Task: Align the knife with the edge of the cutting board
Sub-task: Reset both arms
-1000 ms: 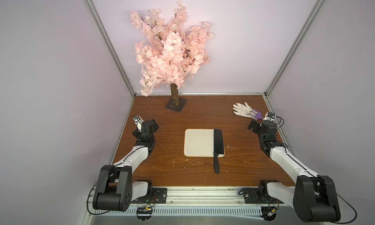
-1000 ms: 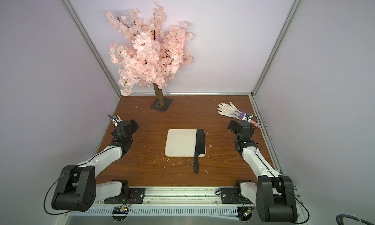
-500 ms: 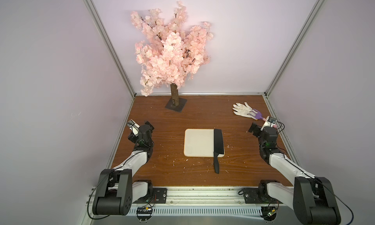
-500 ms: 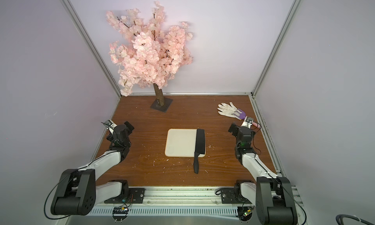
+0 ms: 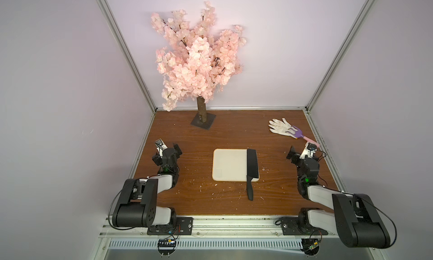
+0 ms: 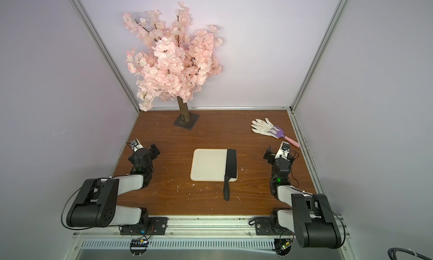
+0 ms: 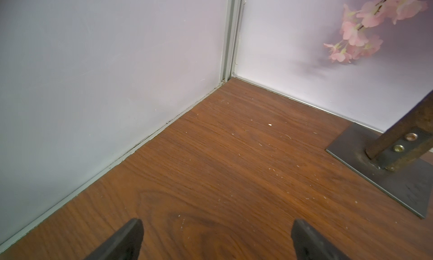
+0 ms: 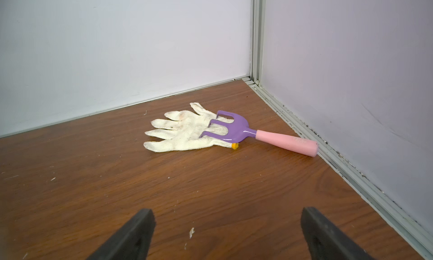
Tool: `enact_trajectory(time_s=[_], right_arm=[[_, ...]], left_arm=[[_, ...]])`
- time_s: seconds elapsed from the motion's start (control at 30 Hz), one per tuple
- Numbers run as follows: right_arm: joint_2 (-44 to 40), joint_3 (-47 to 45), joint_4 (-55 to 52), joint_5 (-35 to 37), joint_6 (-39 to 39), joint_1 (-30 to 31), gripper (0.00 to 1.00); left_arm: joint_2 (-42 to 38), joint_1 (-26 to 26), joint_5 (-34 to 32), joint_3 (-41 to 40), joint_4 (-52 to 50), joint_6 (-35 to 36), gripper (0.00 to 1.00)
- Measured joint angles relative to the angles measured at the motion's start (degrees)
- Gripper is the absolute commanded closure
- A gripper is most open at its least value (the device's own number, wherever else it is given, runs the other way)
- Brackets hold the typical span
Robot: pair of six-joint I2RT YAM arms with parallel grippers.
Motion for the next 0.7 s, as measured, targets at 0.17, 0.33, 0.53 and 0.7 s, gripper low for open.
enact_trajectory(time_s=[0.17, 0.33, 0.53, 0.7], right_arm=[[2.6, -1.53, 6.16, -0.09, -1.03, 0.0, 0.01], [6.75, -2.47, 13.16, -0.5, -1.68, 0.0, 0.01], [9.68, -3.3, 17.97, -2.08, -3.37, 0.55, 0.0], [11.52, -4.61, 23.15, -2.91, -6.03, 2.89, 0.01]], left_arm=[[0.76, 0.0, 4.7, -2.36, 6.97, 3.1, 0.01], [2.43, -0.02, 8.66, -2.69, 11.21, 5.51, 0.01], [4.79, -2.32, 12.09, -4.31, 17.42, 9.9, 0.01], [7.02, -3.43, 14.34, -5.57, 21.31, 12.41, 0.01]])
